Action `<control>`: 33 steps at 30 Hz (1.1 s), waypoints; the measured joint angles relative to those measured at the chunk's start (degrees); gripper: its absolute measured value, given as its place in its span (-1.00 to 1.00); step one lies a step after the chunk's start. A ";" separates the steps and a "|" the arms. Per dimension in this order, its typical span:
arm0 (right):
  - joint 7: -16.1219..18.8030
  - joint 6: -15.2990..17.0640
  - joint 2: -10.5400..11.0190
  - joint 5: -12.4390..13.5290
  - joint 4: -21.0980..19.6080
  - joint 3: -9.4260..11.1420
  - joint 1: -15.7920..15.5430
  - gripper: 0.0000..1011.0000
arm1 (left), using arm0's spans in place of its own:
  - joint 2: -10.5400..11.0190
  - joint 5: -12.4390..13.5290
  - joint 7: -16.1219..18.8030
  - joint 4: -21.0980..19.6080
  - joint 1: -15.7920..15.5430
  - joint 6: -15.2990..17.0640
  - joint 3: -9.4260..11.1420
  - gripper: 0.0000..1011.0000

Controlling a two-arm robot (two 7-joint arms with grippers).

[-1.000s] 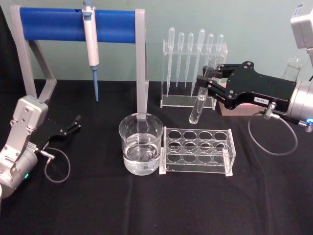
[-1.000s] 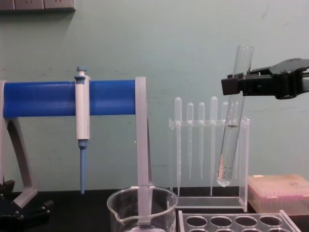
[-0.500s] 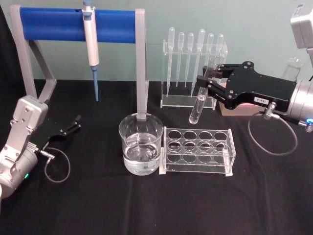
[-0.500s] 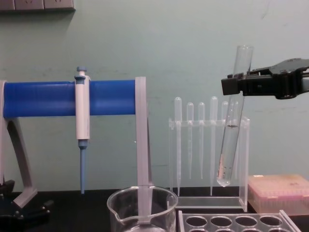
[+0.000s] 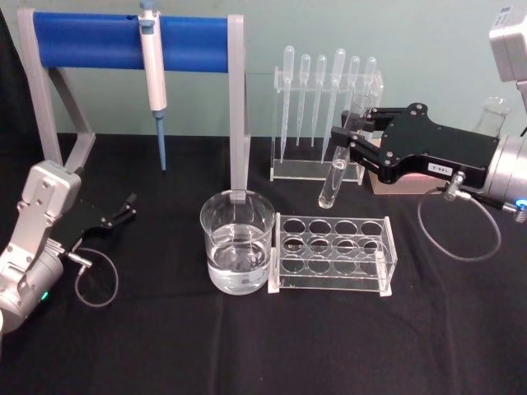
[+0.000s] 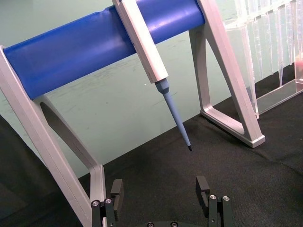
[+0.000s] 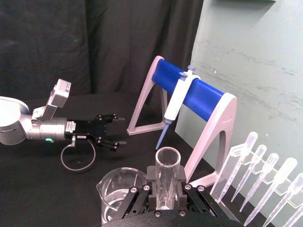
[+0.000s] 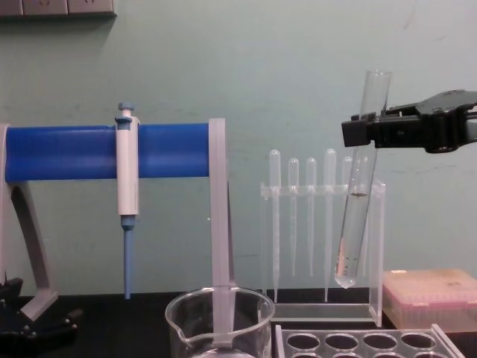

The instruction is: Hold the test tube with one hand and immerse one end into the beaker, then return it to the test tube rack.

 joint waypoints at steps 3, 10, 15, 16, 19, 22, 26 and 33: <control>0.00 0.00 0.00 0.00 0.00 0.00 0.00 -0.55 | 0.00 0.00 0.00 0.00 0.00 0.00 0.00 0.98; 0.00 0.00 0.00 0.00 0.00 0.00 0.00 -0.55 | 0.00 0.00 0.00 0.00 0.00 0.00 0.00 0.98; 0.00 0.00 0.00 0.00 0.00 0.00 0.00 -0.55 | 0.00 0.00 0.00 0.00 0.00 0.00 0.00 0.98; 0.00 0.00 0.00 0.00 0.00 0.00 0.00 -0.55 | 0.00 0.00 0.00 0.00 0.00 0.00 0.00 0.98; 0.00 0.00 0.00 0.00 0.00 0.00 0.00 -0.55 | 0.00 0.00 0.00 0.00 0.00 0.00 0.00 0.98; 0.00 0.00 0.00 0.00 0.00 0.00 0.00 -0.55 | 0.00 0.00 0.00 0.00 0.00 0.00 0.00 0.98; 0.00 0.00 0.00 0.00 0.00 0.00 0.00 -0.55 | 0.00 0.00 0.00 0.00 0.00 0.00 0.00 0.98; 0.00 0.00 0.00 0.00 0.00 0.00 0.00 -0.55 | 0.00 0.00 0.00 0.00 0.00 0.00 0.00 0.98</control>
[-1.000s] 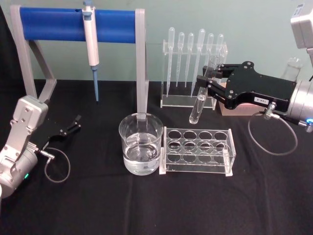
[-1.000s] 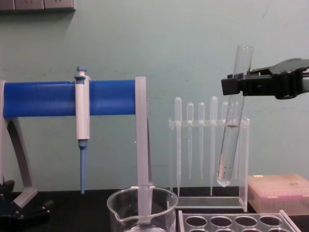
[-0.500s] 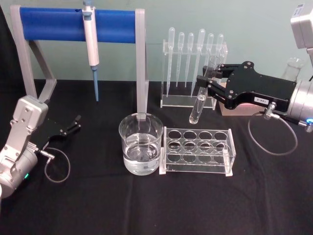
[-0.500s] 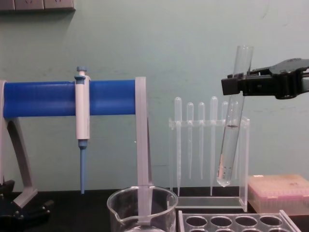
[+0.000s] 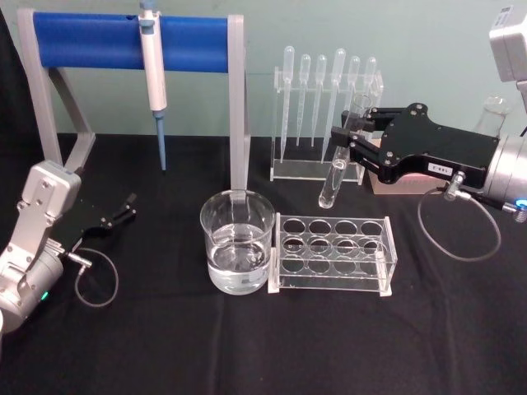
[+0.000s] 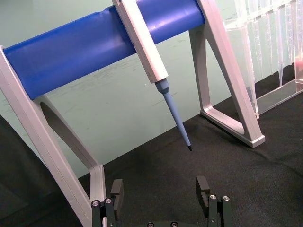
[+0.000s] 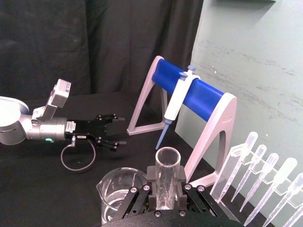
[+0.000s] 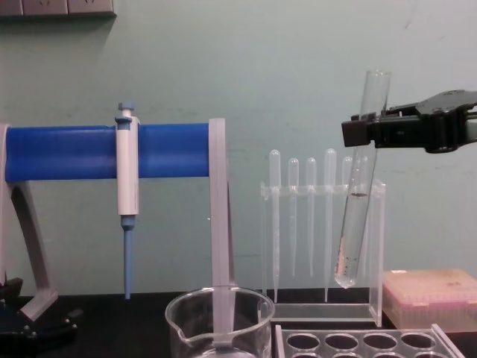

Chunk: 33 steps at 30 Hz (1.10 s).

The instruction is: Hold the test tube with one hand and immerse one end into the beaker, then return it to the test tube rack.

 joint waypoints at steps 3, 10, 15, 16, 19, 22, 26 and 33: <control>0.00 0.00 0.00 0.00 0.00 0.00 0.00 -0.55 | 0.00 0.00 0.00 0.00 0.00 0.00 0.00 0.98; 0.00 0.00 0.00 0.00 0.00 0.00 0.00 -0.55 | 0.00 0.00 0.00 0.00 0.00 0.00 0.00 0.98; 0.00 0.00 0.00 0.00 0.00 0.00 0.00 -0.55 | 0.00 0.00 0.00 0.00 0.00 0.00 0.00 0.98; 0.00 0.00 0.00 0.00 0.00 0.00 0.00 -0.55 | 0.00 0.00 0.00 0.00 0.00 0.00 0.00 0.98; 0.00 0.00 0.00 0.00 0.00 0.00 0.00 -0.55 | 0.00 0.00 0.00 0.00 0.00 0.00 0.00 0.98; 0.00 0.00 0.00 0.00 0.00 0.00 0.00 -0.55 | 0.00 0.00 0.00 0.00 0.00 0.00 0.00 0.98; 0.00 0.00 0.00 0.00 0.00 0.00 0.00 -0.55 | 0.00 0.00 0.00 0.00 0.00 0.00 0.00 0.98; 0.00 0.00 0.00 0.00 0.00 0.00 0.00 -0.55 | 0.00 0.00 0.00 0.00 0.00 0.00 0.00 0.98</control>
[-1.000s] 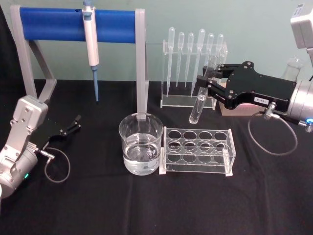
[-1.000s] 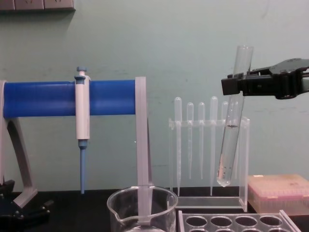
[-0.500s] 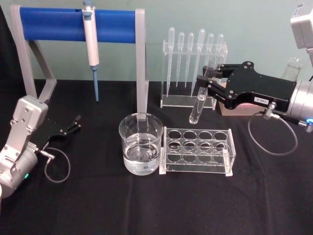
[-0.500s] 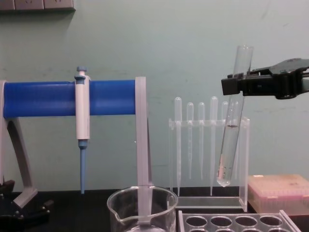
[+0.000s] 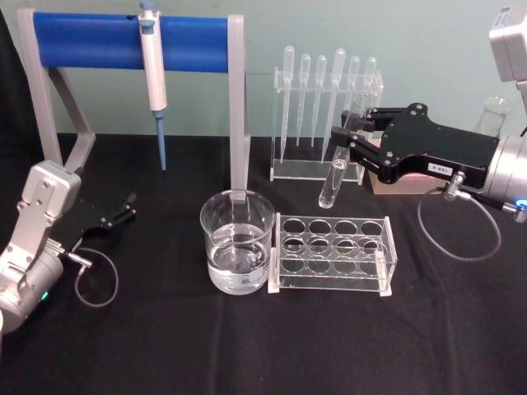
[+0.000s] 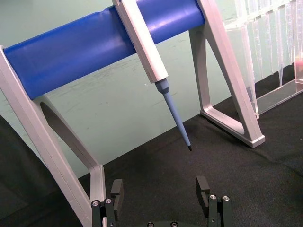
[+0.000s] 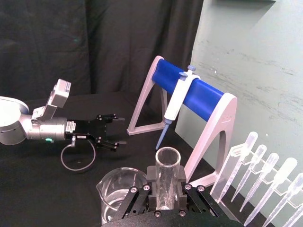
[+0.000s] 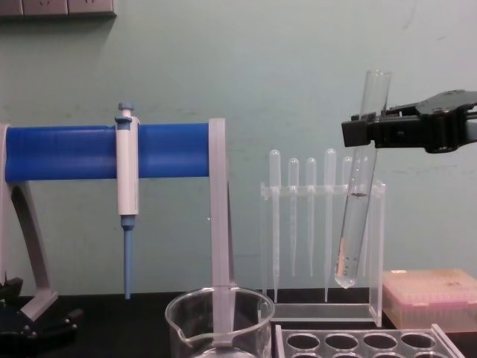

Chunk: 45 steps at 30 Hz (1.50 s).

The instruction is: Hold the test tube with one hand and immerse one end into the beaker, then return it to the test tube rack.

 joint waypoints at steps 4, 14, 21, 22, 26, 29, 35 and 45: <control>0.00 0.00 0.00 0.00 -0.01 0.00 0.00 -0.55 | 0.00 0.00 0.00 0.00 0.00 0.00 0.00 0.98; 0.00 0.00 0.00 0.00 0.00 0.00 0.00 -0.55 | 0.00 0.00 0.00 0.00 0.00 0.00 0.00 0.98; 0.05 -0.05 0.03 0.04 0.02 -0.08 0.07 -0.55 | 0.00 0.00 0.00 0.00 0.00 0.00 0.00 0.98; 0.13 -0.18 0.04 0.18 0.08 -0.19 0.19 -0.55 | 0.00 0.00 0.00 0.00 0.00 0.00 0.00 0.98; 1.23 -0.60 -0.52 0.97 0.42 -1.33 1.87 -0.55 | 0.00 0.00 0.00 0.00 0.00 0.00 0.00 0.98; 1.37 -0.13 -1.33 1.22 0.61 -2.44 3.34 -0.55 | 0.00 0.00 0.00 0.00 0.00 0.00 0.00 0.98; 1.42 0.81 -3.42 1.14 0.93 -5.07 6.30 -0.56 | 0.00 0.00 0.00 0.00 0.00 0.00 0.00 0.98; 1.29 1.89 -8.08 -0.28 4.66 -11.10 10.55 -0.55 | 0.00 0.00 0.00 0.00 0.00 0.00 0.00 0.98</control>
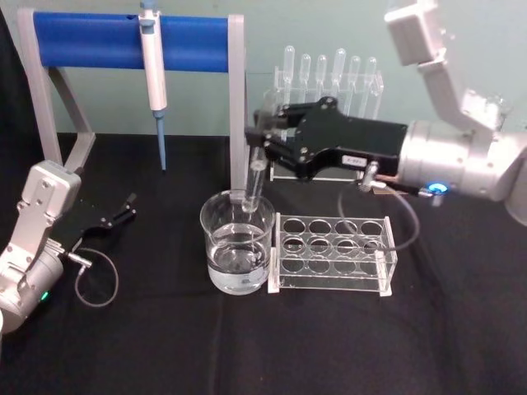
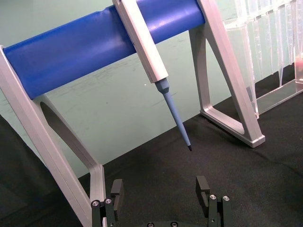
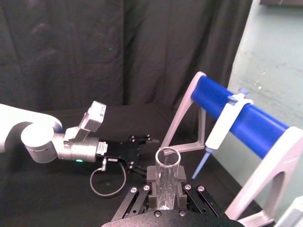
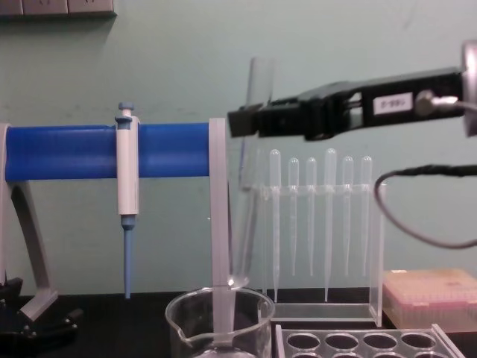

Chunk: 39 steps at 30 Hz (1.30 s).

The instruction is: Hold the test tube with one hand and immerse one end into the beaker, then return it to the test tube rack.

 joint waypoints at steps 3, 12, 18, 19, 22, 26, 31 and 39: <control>-0.08 0.03 -0.65 -0.38 1.12 -0.99 0.33 -0.55 | 0.00 0.00 0.00 0.00 0.00 0.00 0.00 0.98; -0.05 -1.94 -3.01 -1.97 6.53 -3.73 0.00 -0.55 | 0.00 0.00 0.00 0.00 0.00 0.00 0.00 0.98; -0.27 -5.52 -4.68 -4.42 9.89 -4.76 -1.49 -0.55 | 0.00 0.00 0.00 0.00 0.00 0.00 0.00 0.98; -0.32 -5.89 -4.79 -4.78 10.10 -4.82 -1.66 -0.55 | 0.00 0.00 0.00 0.00 0.00 0.00 0.00 0.98; -0.46 -6.63 -5.19 -5.62 10.74 -4.97 -2.12 -0.55 | 0.00 0.00 0.00 0.00 0.00 0.00 0.00 0.98; -0.61 -7.25 -5.88 -6.54 11.82 -5.02 -2.75 -0.55 | 0.00 0.00 0.00 0.00 0.00 0.00 0.00 0.98; -0.57 -7.98 -6.85 -7.49 13.52 -5.00 -3.41 -0.55 | 0.00 0.00 0.00 0.00 0.00 0.00 0.00 0.98; -0.26 -8.01 -7.67 -8.33 14.67 -4.17 -4.08 -0.55 | 0.00 0.00 0.00 0.00 0.00 0.00 0.00 0.98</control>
